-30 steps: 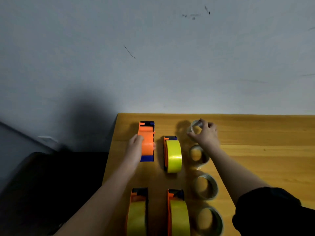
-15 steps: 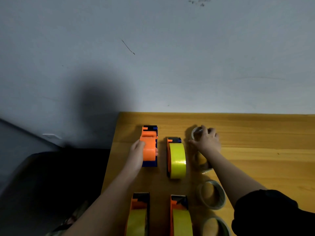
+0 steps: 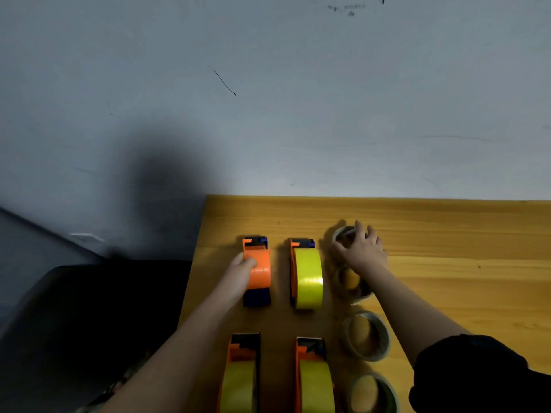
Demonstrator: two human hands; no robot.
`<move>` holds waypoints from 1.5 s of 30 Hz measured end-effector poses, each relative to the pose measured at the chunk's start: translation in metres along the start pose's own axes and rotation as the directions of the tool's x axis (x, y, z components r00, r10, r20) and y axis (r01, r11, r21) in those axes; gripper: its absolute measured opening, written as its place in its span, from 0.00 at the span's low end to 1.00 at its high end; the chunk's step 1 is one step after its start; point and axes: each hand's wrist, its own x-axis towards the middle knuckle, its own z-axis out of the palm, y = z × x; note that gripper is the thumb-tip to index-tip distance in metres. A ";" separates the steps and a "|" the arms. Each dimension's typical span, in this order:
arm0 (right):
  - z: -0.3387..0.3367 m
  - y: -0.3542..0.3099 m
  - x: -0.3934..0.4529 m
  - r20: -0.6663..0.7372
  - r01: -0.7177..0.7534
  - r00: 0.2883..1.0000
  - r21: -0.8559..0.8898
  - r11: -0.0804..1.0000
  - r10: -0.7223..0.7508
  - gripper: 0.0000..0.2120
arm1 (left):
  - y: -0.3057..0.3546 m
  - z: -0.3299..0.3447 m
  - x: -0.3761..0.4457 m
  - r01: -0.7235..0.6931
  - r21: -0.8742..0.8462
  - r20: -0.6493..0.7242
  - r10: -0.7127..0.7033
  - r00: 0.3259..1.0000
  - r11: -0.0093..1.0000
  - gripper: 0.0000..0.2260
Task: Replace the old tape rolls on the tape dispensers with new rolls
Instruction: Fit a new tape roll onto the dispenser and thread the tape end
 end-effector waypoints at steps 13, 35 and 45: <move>-0.022 -0.007 -0.057 -0.180 0.109 0.980 0.132 0.985 -0.085 0.26 | -0.021 -0.020 -0.012 0.008 0.041 0.115 -0.013 0.993 0.999 0.11; -0.012 0.004 -0.137 -0.213 0.118 0.974 0.200 0.973 -0.074 0.18 | -0.033 -0.030 -0.033 -0.187 0.445 -0.218 0.308 0.926 0.876 0.21; -0.040 0.033 -0.159 -0.266 0.104 0.962 0.139 0.985 -0.064 0.14 | 0.009 -0.011 -0.078 -0.287 0.906 0.048 0.599 0.800 0.311 0.12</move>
